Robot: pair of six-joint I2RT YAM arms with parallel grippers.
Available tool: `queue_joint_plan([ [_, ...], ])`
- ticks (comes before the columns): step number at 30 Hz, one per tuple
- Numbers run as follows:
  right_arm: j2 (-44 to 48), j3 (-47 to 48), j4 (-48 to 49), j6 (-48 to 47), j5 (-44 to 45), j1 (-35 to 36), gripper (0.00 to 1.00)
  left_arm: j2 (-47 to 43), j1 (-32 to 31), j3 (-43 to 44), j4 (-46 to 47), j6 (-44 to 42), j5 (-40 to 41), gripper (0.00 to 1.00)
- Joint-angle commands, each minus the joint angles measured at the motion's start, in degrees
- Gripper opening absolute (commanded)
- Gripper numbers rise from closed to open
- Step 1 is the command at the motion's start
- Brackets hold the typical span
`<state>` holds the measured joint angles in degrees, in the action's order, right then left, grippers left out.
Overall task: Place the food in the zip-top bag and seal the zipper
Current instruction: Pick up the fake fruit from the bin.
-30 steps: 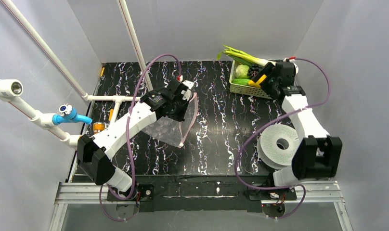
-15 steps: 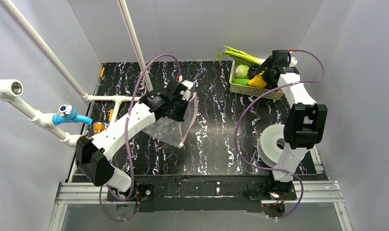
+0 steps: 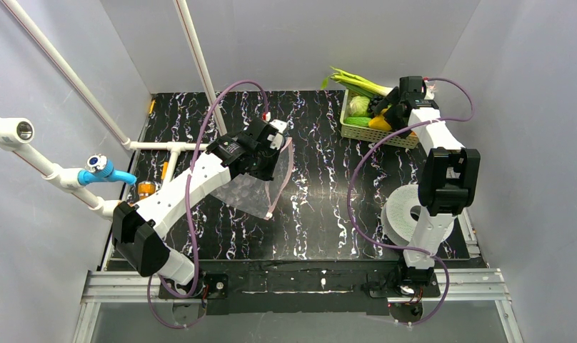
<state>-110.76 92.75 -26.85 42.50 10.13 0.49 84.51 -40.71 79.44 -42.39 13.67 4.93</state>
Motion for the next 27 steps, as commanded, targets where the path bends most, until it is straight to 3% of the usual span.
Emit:
queue_joint_plan([
  [1,-0.5,2.9,2.1,0.7,-1.2,0.0,0.97,-2.7,0.0,0.0,-0.2,0.0,-0.6,0.00],
  [7,0.1,1.2,4.6,-0.4,-2.5,0.0,0.78,-2.6,0.1,0.0,-0.1,0.0,-0.9,0.00],
  [14,2.2,-0.6,5.6,-2.4,-5.2,0.0,0.37,-2.4,0.1,-0.2,0.1,0.1,-0.8,0.00],
  [21,11.8,-8.0,7.4,-6.4,-8.8,0.3,0.10,-2.2,0.1,-0.8,0.9,0.4,-0.9,0.00],
  [24,17.3,-13.8,9.0,-7.8,-12.2,1.4,0.02,-2.3,0.1,-1.1,1.4,0.6,-1.6,0.00],
  [27,23.1,-20.3,11.0,-8.9,-16.4,4.0,0.01,-2.5,0.0,-1.5,2.0,0.7,-2.1,0.00],
])
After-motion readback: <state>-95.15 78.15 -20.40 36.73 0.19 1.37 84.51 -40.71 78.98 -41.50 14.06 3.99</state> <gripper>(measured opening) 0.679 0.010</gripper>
